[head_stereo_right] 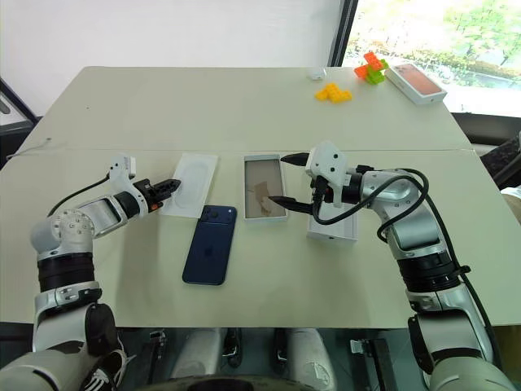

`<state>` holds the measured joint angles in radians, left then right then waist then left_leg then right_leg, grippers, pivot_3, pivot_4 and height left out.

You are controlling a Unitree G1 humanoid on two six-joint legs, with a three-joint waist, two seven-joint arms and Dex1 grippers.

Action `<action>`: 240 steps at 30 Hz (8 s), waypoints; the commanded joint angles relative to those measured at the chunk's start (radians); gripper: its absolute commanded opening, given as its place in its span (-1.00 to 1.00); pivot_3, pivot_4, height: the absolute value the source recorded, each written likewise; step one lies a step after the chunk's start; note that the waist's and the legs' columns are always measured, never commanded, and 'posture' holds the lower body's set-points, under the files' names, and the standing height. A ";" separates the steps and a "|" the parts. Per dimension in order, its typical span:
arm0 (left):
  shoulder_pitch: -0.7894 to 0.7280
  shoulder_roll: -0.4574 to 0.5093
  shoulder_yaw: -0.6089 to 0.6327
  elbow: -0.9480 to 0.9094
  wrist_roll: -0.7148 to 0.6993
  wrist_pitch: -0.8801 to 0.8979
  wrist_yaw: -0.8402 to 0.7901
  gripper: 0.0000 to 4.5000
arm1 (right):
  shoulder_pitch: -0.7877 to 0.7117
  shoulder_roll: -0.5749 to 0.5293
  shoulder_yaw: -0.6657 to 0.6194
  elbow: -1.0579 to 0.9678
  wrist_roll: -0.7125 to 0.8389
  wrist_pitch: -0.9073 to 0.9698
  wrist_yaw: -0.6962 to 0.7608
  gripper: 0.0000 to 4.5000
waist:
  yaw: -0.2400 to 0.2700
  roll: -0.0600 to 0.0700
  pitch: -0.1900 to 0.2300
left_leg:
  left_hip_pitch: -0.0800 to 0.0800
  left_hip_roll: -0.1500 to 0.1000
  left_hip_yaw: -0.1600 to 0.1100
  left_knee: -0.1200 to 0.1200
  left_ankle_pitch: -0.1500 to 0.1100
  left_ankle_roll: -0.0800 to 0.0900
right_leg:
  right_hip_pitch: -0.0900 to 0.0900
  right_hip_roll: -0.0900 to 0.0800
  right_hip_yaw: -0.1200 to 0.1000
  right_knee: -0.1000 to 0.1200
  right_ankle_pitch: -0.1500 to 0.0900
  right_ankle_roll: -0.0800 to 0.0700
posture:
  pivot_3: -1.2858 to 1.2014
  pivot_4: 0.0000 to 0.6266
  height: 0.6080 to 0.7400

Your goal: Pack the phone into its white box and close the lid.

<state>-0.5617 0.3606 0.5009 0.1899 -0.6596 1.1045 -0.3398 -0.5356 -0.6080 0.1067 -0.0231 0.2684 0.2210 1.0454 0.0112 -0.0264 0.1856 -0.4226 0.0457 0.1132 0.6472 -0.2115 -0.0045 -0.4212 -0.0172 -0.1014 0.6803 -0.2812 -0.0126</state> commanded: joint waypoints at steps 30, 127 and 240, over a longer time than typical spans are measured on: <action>-0.051 -0.507 -0.200 -0.379 0.036 0.009 0.566 -0.97 | 0.034 -0.087 -0.160 0.068 0.137 0.102 0.080 1.00 | 0.002 -0.001 0.001 | -0.001 0.000 -0.001 0.000 -0.001 0.001 | 0.000 0.002 0.000 0.000 -0.002 0.004 | 0.03 -0.52 0.95; 0.347 0.386 -0.289 -0.611 -0.005 -0.428 -0.377 0.97 | -0.148 0.052 0.387 0.116 -0.518 -0.052 -0.226 -0.96 | -0.001 -0.001 0.002 | -0.004 0.000 -0.001 -0.005 -0.001 0.001 | -0.005 0.000 0.000 -0.004 -0.004 0.003 | 0.03 -0.52 0.95; 0.487 0.366 -0.152 -0.433 -0.980 0.190 0.316 0.97 | -0.014 0.037 0.426 0.144 -0.681 -0.706 -0.117 -0.96 | -0.002 -0.002 0.001 | -0.002 0.000 -0.002 -0.005 0.000 0.000 | -0.003 0.001 0.000 -0.006 -0.003 0.003 | 0.03 -0.52 0.95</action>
<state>-0.0577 0.7349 0.3724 -0.2515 -1.5753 1.3151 -0.0637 -0.5463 -0.5769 0.5123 0.0962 -0.3895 -0.4682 0.9401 0.0089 -0.0287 0.1868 -0.4243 0.0461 0.1112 0.6422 -0.2118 -0.0047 -0.4231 -0.0162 -0.1014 0.6744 -0.2847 -0.0100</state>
